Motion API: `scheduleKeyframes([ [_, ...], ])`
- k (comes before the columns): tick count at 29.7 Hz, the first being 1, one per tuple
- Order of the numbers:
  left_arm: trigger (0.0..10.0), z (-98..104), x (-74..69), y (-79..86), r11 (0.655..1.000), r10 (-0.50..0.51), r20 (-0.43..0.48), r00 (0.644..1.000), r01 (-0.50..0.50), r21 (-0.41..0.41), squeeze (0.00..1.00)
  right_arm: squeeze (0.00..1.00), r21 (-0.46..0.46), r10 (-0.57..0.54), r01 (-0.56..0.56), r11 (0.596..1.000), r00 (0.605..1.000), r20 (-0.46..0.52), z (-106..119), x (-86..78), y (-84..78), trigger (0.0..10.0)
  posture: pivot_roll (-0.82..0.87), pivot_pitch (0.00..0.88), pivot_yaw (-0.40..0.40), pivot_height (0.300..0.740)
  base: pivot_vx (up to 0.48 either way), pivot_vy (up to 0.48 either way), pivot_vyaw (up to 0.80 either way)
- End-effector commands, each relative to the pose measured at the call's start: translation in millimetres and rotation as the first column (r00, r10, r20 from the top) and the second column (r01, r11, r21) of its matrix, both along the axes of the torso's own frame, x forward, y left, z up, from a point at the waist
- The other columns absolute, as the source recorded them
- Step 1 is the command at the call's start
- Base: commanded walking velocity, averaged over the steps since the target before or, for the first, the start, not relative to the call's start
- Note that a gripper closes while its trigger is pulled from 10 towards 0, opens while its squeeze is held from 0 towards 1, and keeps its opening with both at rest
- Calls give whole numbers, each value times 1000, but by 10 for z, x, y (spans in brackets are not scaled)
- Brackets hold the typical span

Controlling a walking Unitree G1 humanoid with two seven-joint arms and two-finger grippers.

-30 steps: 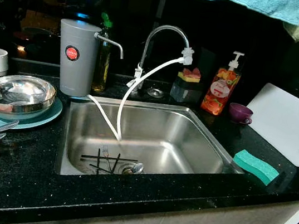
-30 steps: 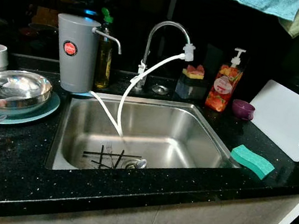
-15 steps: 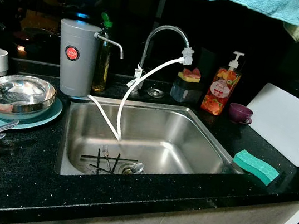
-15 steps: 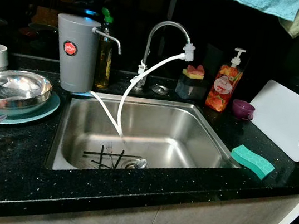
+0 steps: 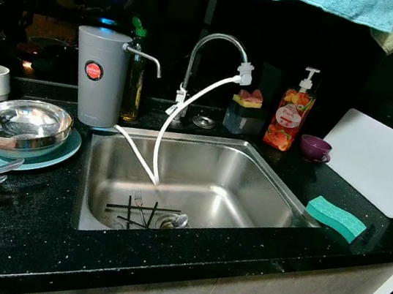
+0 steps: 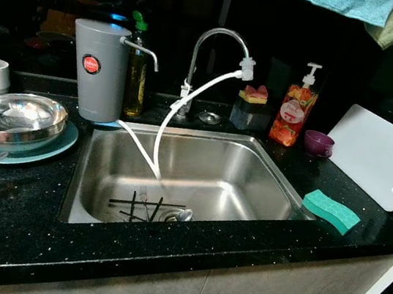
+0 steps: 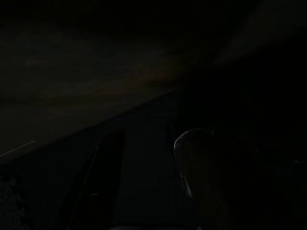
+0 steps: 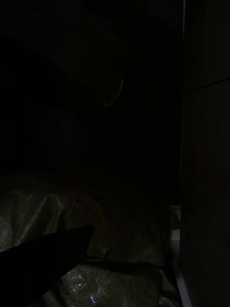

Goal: Kitchen organization

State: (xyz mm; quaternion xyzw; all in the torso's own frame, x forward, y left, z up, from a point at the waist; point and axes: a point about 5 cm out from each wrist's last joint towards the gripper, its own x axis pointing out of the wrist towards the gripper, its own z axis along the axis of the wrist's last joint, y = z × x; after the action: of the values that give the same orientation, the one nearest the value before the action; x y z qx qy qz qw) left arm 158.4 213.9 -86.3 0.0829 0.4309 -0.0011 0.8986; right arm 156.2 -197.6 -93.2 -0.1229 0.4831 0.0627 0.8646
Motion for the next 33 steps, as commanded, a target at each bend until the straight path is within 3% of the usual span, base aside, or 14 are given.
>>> scheduleKeyframes([
  [1,10000,-8,7,-39,1000,-18,-10,1000,18,-7,0,0,-7,-10,10,1000,1000,2,-2,-13,-19,10000,113,0,-117,740,0,0,0],
  [33,10000,-19,6,-96,999,-26,-12,1000,26,-18,0,0,-10,-14,14,1000,1000,11,10,-3,-56,10000,99,4,-122,740,0,0,0],
])
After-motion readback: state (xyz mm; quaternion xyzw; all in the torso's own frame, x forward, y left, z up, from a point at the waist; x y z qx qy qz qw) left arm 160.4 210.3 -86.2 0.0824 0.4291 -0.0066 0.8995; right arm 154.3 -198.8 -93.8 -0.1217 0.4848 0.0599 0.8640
